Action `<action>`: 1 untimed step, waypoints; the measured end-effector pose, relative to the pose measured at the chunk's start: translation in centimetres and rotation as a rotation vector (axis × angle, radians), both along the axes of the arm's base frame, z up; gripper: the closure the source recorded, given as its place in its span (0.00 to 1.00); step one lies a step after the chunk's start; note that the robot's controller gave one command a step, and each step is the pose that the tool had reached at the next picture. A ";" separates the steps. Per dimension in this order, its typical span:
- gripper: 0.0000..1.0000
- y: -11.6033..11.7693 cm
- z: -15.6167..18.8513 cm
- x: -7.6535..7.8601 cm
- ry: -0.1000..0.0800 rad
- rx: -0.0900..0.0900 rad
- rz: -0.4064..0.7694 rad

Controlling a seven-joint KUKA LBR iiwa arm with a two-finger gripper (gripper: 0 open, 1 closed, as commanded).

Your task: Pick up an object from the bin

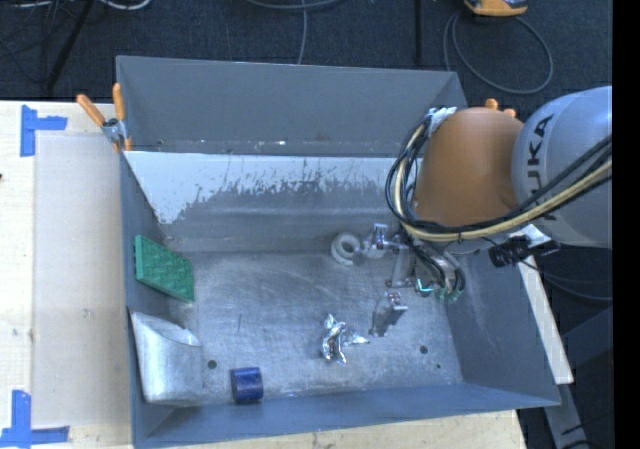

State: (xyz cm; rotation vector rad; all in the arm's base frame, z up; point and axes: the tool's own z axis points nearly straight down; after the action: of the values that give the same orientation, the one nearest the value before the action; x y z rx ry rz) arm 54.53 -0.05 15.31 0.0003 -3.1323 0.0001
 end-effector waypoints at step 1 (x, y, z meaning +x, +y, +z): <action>0.00 3.4 -1.6 -0.5 -0.006 0.003 0.272</action>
Offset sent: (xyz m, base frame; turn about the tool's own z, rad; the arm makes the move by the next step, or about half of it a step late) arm -0.0046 0.0326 -0.0152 -0.2709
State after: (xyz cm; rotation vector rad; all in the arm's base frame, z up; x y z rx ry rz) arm 54.04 3.31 13.68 0.4252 -3.1097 -0.0021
